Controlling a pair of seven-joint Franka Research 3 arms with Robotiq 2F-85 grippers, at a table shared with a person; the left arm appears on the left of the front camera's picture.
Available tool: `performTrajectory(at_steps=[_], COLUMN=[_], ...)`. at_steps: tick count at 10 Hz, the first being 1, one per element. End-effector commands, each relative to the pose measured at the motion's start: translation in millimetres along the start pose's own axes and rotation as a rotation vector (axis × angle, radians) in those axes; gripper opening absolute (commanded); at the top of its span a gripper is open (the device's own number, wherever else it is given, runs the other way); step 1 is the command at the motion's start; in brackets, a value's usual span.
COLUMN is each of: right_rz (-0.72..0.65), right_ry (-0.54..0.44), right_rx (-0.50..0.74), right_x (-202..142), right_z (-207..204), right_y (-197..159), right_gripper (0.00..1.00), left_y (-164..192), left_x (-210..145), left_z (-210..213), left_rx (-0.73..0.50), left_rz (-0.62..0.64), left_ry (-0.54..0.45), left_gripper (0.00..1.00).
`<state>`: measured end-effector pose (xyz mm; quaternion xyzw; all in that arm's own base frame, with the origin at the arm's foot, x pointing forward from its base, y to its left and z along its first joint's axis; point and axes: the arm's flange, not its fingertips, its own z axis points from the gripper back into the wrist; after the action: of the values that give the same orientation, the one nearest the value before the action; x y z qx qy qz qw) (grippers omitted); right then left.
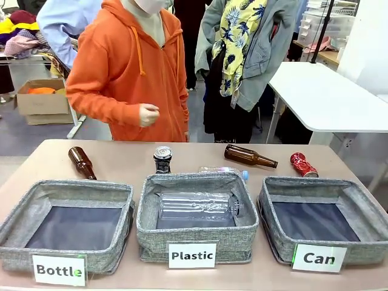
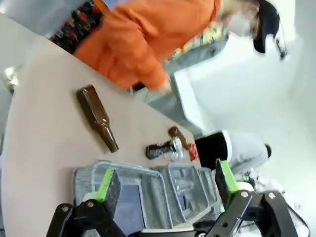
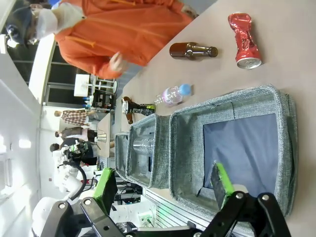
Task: Sort the can waste into the basket.
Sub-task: Pick up the can waste from the table and place it in the right Fabric basket.
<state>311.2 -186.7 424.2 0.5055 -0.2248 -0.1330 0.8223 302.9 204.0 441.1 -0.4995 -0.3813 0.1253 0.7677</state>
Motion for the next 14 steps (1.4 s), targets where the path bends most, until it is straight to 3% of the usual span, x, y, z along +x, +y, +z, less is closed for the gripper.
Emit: performTrajectory(at_steps=[1, 3, 6, 8, 9, 10, 14], right_rz=[0.027, 0.027, 0.027, 0.027, 0.027, 0.027, 0.027], right_ry=[-0.018, -0.018, -0.018, -0.018, -0.018, -0.018, -0.018], right_rx=[0.029, 0.029, 0.029, 0.029, 0.029, 0.029, 0.029], right_x=[2.9, 2.9, 2.9, 2.9, 2.9, 2.9, 2.9], right_z=[-0.8, -0.8, -0.8, -0.8, -0.8, -0.8, -0.8], right_y=[-1.2, -1.2, -1.2, -1.2, -1.2, -1.2, -1.2], right_gripper=[1.00, 1.00, 1.00, 1.00, 1.00, 1.00, 1.00], left_y=[-29.0, -59.5, -72.1, -68.4, -72.4, -77.9, -73.5], left_x=[6.9, 1.1, -21.8, -54.0, -58.5, -48.4, -52.0], left_z=[-60.1, -136.4, -219.7, -260.8, -271.2, -253.2, -259.9], left_rx=[0.043, 0.048, 0.074, 0.021, 0.083, 0.050, 0.056], left_rz=[-0.110, -0.247, -0.488, -0.622, -0.594, -0.549, -0.565], left_ry=[0.181, 0.381, 0.513, 0.582, 0.606, 0.587, 0.591], left_gripper=[1.00, 1.00, 1.00, 1.00, 1.00, 1.00, 1.00])
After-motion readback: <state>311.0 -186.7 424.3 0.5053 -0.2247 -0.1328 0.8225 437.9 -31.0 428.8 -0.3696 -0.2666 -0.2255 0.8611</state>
